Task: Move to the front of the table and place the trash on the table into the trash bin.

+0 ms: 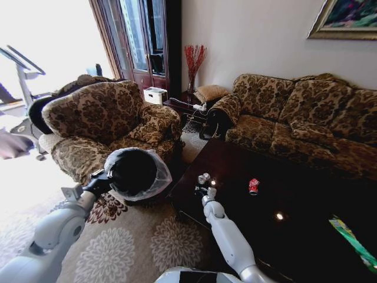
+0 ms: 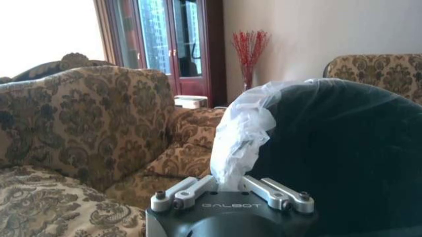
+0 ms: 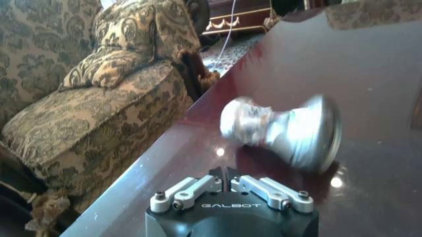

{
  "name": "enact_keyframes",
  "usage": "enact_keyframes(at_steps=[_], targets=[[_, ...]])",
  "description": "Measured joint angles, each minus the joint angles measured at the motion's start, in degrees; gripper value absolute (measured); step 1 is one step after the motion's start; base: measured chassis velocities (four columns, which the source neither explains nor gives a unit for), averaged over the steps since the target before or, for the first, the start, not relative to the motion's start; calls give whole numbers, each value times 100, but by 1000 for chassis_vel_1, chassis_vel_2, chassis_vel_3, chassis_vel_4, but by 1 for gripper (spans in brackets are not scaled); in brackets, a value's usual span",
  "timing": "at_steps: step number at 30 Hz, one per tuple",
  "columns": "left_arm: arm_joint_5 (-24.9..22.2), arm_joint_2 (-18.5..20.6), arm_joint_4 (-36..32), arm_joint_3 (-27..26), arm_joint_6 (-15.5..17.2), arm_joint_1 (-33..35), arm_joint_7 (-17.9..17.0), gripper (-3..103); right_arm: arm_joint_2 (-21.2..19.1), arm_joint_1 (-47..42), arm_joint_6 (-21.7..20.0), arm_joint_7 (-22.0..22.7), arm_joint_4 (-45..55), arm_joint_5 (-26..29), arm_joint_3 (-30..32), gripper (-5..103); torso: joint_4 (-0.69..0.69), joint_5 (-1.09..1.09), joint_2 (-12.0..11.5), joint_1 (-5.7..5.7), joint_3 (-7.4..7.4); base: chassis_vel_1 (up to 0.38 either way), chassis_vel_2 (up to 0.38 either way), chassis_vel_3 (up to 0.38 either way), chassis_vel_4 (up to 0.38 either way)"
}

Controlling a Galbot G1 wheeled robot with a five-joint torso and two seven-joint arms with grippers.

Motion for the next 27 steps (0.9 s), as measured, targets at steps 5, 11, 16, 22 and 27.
enact_keyframes(at_steps=[5, 11, 16, 22, 27], targets=[[-17, 1, -10, 12, 12, -2, 12, 2, -107, -115, -4, 12, 222, 45, 60, 0, 0, 0, 0, 0, 0, 0, 0, 0, 0], [-51, -2, -24, 12, 12, -5, 22, 2, -235, -228, -5, -7, 484, -37, 64, 0, 0, 0, 0, 0, 0, 0, 0, 0, 0], [-63, -8, -37, 37, 12, -24, 41, 2, -262, -37, 104, -35, 371, -280, 96, 0, 0, 0, 0, 0, 0, 0, 0, 0, 0], [-72, -9, -74, 9, -10, 13, 95, 2, -7, 672, 349, -272, -499, -689, 100, 10, 0, 0, 0, 0, 0, 0, 0, 0, 0], [-72, -22, -98, 18, -14, 25, 104, 2, 279, 1091, 605, -340, -1197, -1056, 170, 27, 2, -1, 0, 0, 1, 0, 0, 0, 0]])
